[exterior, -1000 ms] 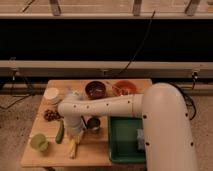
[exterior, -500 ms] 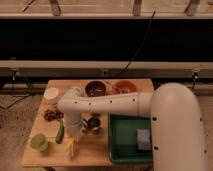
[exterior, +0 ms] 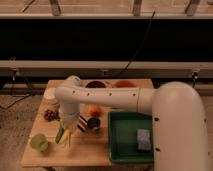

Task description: Place banana in paper cup

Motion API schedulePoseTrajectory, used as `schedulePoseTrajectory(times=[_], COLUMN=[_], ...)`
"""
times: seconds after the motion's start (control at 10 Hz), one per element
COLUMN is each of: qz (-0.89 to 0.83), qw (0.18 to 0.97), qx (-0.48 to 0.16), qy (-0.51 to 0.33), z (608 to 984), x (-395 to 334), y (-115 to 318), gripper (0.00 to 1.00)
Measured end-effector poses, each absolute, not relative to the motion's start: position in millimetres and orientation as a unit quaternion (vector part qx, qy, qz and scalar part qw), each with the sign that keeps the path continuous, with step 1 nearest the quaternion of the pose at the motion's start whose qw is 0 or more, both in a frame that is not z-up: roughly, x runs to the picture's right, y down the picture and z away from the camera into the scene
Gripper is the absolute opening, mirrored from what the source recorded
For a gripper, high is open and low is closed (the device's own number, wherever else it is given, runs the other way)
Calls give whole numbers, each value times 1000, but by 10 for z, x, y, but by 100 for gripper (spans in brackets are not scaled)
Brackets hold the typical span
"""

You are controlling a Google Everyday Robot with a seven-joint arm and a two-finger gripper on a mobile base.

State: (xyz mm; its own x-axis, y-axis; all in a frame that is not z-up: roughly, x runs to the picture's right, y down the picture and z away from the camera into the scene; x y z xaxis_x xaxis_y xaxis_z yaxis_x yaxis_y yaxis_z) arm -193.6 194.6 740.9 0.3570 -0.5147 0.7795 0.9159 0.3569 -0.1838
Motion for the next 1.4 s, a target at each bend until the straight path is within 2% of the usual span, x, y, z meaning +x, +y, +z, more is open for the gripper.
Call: schedulePoseTrajectory(times=[0.6,1.4], qz=[-468,-452], qw=[774,790], qx=[-287,-277], qy=[-315,-309], z=[7740,7749], x=[-2138,-2030], y=[1195,1086], gripper=[0,0])
